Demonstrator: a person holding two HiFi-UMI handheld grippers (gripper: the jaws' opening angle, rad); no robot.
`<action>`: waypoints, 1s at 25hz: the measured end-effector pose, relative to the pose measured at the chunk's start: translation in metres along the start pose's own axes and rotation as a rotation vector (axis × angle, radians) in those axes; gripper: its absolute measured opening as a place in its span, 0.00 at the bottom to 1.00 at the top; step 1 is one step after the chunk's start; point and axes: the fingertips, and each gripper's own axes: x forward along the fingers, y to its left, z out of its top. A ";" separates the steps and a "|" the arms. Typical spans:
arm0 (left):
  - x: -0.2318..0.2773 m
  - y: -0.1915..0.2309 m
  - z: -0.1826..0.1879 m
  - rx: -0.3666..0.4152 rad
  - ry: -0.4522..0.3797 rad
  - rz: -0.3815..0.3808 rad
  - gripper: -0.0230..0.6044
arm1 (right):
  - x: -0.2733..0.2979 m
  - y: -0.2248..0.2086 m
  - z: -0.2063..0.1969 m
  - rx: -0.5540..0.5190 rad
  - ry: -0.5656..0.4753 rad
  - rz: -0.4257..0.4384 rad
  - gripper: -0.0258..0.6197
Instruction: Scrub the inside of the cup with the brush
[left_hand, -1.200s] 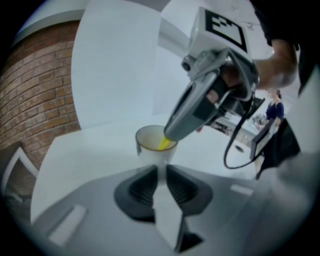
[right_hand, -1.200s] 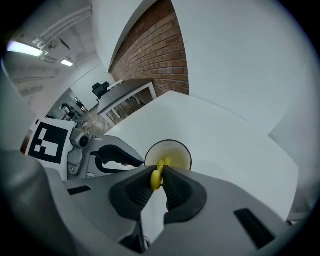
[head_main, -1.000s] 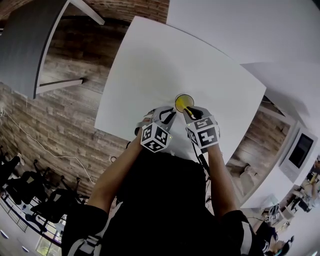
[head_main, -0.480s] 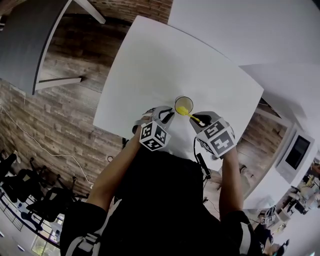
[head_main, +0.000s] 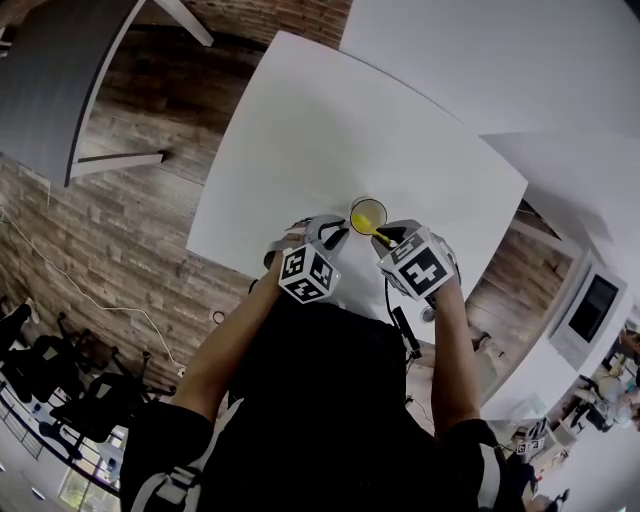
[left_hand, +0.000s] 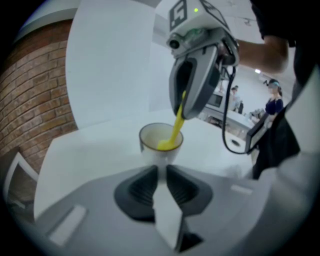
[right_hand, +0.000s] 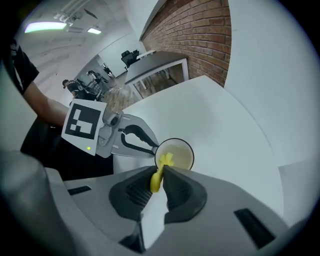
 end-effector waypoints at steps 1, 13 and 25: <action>0.000 0.000 0.001 0.000 -0.003 0.002 0.13 | 0.005 -0.002 0.000 0.001 0.009 -0.004 0.09; 0.001 0.003 0.001 -0.001 -0.005 0.007 0.13 | 0.022 -0.030 0.011 0.323 -0.212 -0.089 0.09; 0.002 0.004 0.000 0.004 0.003 0.012 0.13 | -0.042 -0.034 0.012 0.707 -0.567 -0.020 0.09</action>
